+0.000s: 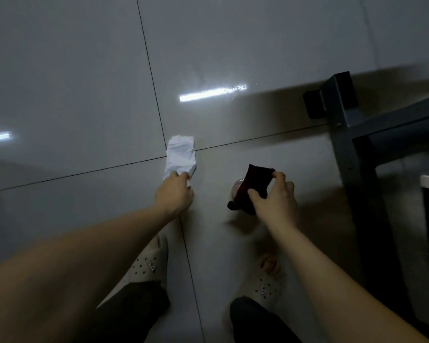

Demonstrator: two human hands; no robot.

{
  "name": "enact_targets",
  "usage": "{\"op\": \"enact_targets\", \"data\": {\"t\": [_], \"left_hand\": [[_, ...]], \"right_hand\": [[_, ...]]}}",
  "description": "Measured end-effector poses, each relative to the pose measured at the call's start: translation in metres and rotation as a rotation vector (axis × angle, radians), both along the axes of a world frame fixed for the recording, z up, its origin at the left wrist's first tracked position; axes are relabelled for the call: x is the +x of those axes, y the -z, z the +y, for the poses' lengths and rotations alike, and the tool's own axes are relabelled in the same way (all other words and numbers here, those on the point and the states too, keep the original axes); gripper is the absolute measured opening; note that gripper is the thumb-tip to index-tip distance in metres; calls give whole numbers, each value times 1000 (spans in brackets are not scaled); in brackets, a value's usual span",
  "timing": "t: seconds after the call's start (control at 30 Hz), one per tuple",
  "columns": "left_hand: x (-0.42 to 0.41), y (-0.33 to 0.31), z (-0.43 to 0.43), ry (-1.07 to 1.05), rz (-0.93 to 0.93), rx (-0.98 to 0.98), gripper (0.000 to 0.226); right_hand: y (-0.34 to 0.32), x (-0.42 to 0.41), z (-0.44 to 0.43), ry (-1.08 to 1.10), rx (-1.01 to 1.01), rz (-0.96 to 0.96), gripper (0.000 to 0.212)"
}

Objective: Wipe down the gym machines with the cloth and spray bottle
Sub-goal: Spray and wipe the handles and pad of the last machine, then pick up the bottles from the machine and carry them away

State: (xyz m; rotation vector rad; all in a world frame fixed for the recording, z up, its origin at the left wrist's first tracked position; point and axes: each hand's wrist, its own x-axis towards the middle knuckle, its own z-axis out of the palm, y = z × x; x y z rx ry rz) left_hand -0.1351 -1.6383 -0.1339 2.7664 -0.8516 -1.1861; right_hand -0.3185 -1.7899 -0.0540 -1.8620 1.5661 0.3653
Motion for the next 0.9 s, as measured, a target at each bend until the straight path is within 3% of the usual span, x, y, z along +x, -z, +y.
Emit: {"op": "enact_targets", "data": {"t": [0.07, 0.17, 0.3, 0.43, 0.57, 0.63, 0.7, 0.9], "left_hand": [[17, 23, -1, 57, -108, 34, 62], [34, 59, -2, 69, -92, 130, 82], [28, 67, -14, 199, -30, 177, 58], [10, 21, -9, 135, 45, 11, 33], [-1, -69, 5, -12, 95, -146, 48], [5, -126, 3, -87, 188, -190, 35], [15, -189, 0, -160, 286, -193, 14], [48, -406, -32, -223, 424, -320, 8]], "right_hand": [[6, 5, 1, -9, -28, 44, 61], [24, 7, 8, 17, -62, -5, 54], [34, 10, 10, 24, -85, -29, 51], [15, 10, 12, 43, -4, 0, 63], [-47, 10, 14, 99, 95, 62, 67], [-90, 9, 14, 114, 143, 67, 61], [-145, 13, 13, 118, 188, 46, 52], [-335, 31, 4, 212, 214, -188, 7]]}}
